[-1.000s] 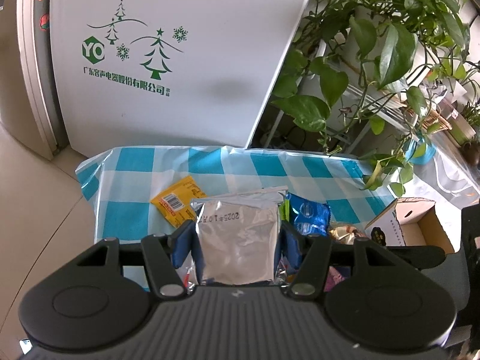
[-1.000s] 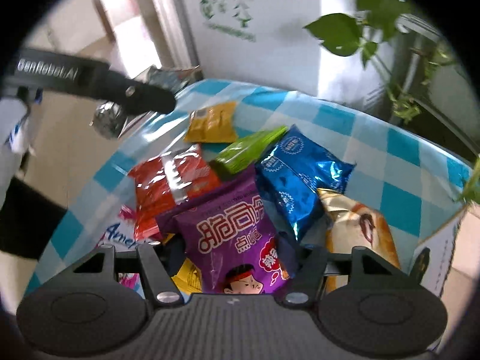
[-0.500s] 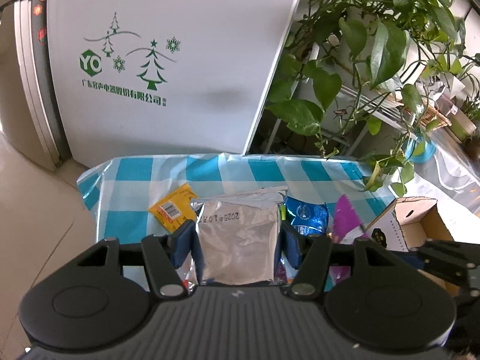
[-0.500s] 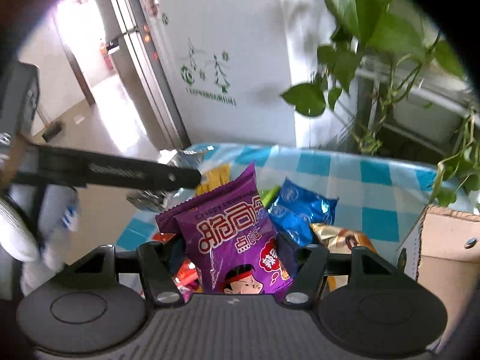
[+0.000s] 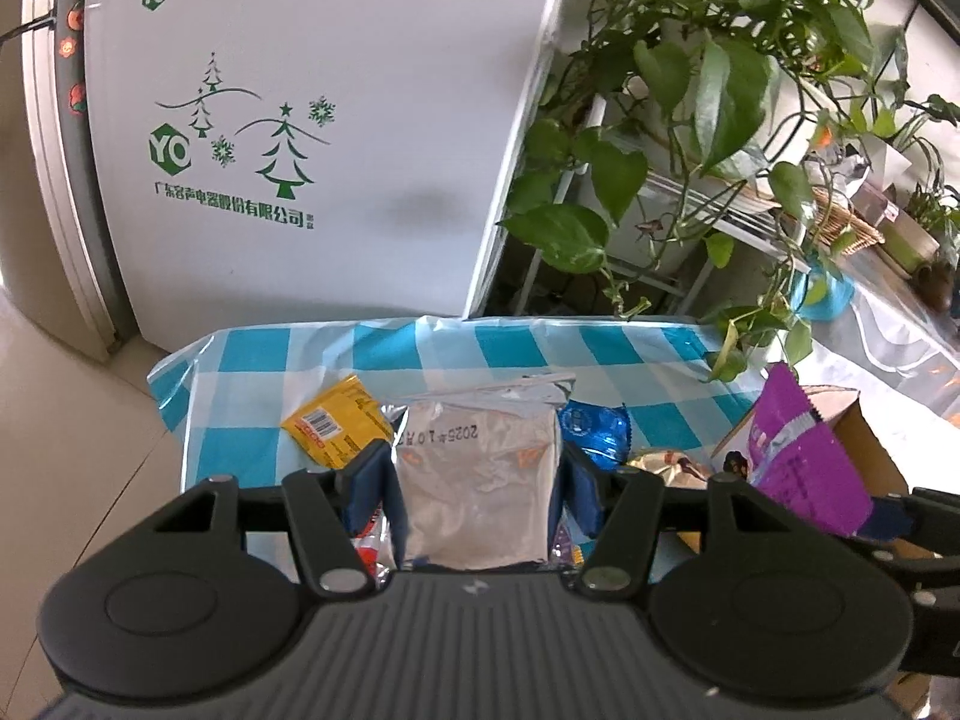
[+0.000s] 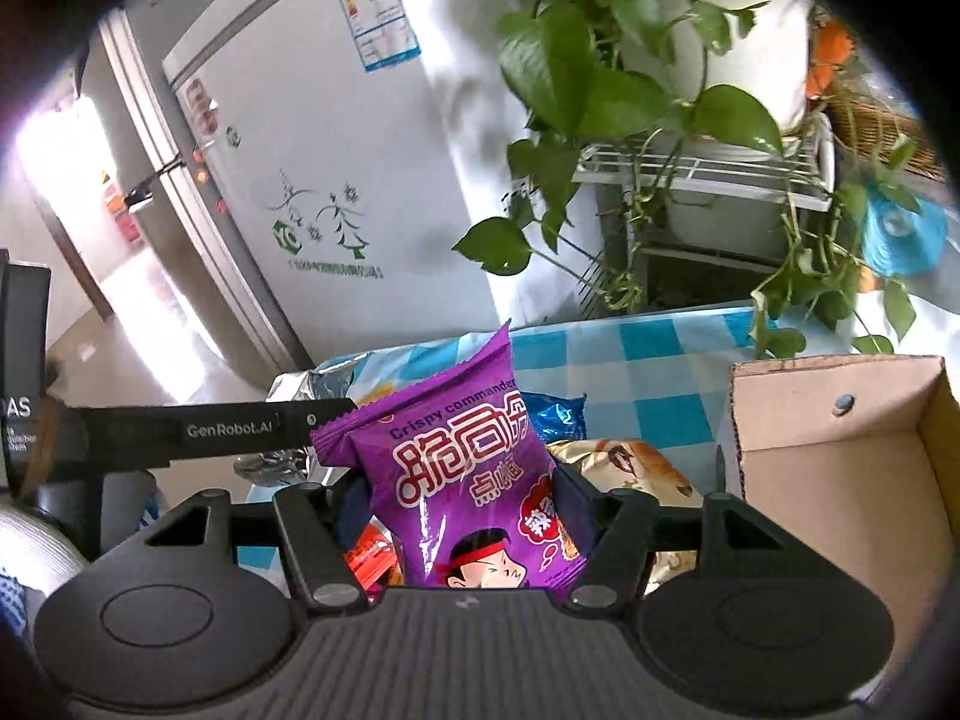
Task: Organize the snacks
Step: 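Carry the purple bag toward the cardboard box while the left gripper carries the silver bag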
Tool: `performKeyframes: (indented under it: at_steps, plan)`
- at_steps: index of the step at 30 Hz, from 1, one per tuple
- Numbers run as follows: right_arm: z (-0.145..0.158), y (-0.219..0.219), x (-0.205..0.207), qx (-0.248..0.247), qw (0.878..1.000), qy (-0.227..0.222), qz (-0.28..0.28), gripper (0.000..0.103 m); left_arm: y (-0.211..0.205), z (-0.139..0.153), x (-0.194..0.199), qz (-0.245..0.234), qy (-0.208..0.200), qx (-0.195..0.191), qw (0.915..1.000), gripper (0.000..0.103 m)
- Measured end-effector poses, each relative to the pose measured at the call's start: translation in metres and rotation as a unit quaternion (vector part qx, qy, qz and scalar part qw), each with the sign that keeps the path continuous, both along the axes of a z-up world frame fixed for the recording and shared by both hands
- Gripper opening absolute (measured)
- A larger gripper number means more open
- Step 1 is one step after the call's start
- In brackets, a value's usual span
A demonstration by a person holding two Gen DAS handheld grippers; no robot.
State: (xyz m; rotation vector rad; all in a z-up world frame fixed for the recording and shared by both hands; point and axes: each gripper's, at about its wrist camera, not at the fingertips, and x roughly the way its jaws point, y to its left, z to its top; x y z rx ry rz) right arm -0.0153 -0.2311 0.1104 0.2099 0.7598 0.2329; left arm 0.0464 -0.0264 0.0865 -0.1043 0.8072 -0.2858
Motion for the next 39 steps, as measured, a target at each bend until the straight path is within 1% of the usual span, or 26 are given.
performKeyframes:
  at_steps: [8, 9, 12, 15, 18, 20, 21, 22, 23, 24, 26, 27, 28, 30, 32, 33, 34, 36, 37, 39]
  plan:
    - [-0.001, -0.009, -0.001, -0.004, 1.000, 0.005, -0.020, 0.069, -0.006, -0.002, -0.007, -0.004, -0.003, 0.005, 1.0000, 0.059]
    - [-0.001, -0.011, -0.002, -0.005, 1.000, 0.005, -0.023, 0.069, -0.007, -0.002, -0.008, -0.005, -0.006, 0.006, 1.0000, 0.057]
    - [0.001, -0.016, -0.004, -0.004, 1.000, 0.003, -0.030, 0.069, -0.009, -0.002, -0.012, -0.010, -0.015, 0.007, 0.9998, 0.057]
    - [0.001, -0.021, -0.006, -0.003, 0.999, 0.003, -0.037, 0.069, -0.010, -0.006, -0.012, -0.015, -0.001, -0.003, 0.9999, 0.057]
    - [0.000, -0.027, -0.008, -0.005, 0.999, 0.007, -0.054, 0.069, -0.003, -0.009, -0.007, -0.002, 0.009, -0.007, 0.9999, 0.057]
    - [0.002, -0.032, -0.010, 0.002, 0.998, 0.006, -0.061, 0.069, 0.005, -0.008, 0.000, 0.001, 0.019, -0.018, 0.9996, 0.062]
    - [0.002, -0.034, -0.010, 0.005, 0.998, 0.004, -0.064, 0.069, 0.008, -0.009, 0.003, 0.004, 0.022, -0.018, 0.9996, 0.066]
    - [0.003, -0.035, -0.010, 0.008, 0.998, 0.004, -0.067, 0.069, 0.011, -0.010, 0.004, 0.009, 0.024, -0.016, 0.9995, 0.072]
    - [0.003, -0.037, -0.011, 0.009, 0.998, 0.005, -0.070, 0.069, 0.013, -0.013, 0.007, 0.016, 0.029, -0.020, 0.9992, 0.076]
    - [0.003, -0.037, -0.010, 0.009, 0.997, 0.006, -0.073, 0.069, 0.014, -0.016, 0.010, 0.022, 0.042, -0.033, 0.9983, 0.081]
    - [0.003, -0.039, -0.010, 0.009, 0.997, 0.008, -0.080, 0.069, 0.012, -0.024, 0.016, 0.026, 0.067, -0.059, 0.9957, 0.082]
    - [0.003, -0.040, -0.010, 0.011, 0.997, 0.008, -0.082, 0.069, 0.007, -0.027, 0.018, 0.020, 0.075, -0.063, 0.9950, 0.082]
    - [0.004, -0.041, -0.010, 0.013, 0.996, 0.007, -0.084, 0.069, 0.002, -0.030, 0.020, 0.014, 0.078, -0.060, 0.9951, 0.082]
    - [0.005, -0.042, -0.011, 0.018, 0.996, 0.004, -0.089, 0.069, -0.013, -0.035, 0.025, -0.008, 0.076, -0.035, 0.9964, 0.082]
    - [0.007, -0.045, -0.012, 0.021, 0.995, 0.001, -0.093, 0.069, -0.029, -0.041, 0.032, -0.047, 0.084, -0.001, 0.9954, 0.083]
    - [0.008, -0.046, -0.012, 0.022, 0.995, -0.001, -0.095, 0.069, -0.037, -0.044, 0.033, -0.065, 0.085, 0.025, 0.9940, 0.083]
    - [0.009, -0.048, -0.013, 0.023, 0.995, -0.002, -0.097, 0.069, -0.043, -0.045, 0.032, -0.072, 0.078, 0.044, 0.9933, 0.083]
    - [0.011, -0.052, -0.015, 0.024, 0.994, -0.005, -0.103, 0.069, -0.056, -0.050, 0.029, -0.099, 0.064, 0.084, 0.9894, 0.087]
    - [0.011, -0.054, -0.015, 0.025, 0.994, -0.006, -0.105, 0.069, -0.062, -0.053, 0.029, -0.116, 0.065, 0.097, 0.9864, 0.088]
    - [0.013, -0.057, -0.017, 0.026, 0.994, -0.009, -0.110, 0.069, -0.072, -0.060, 0.027, -0.128, 0.065, 0.120, 0.9823, 0.089]
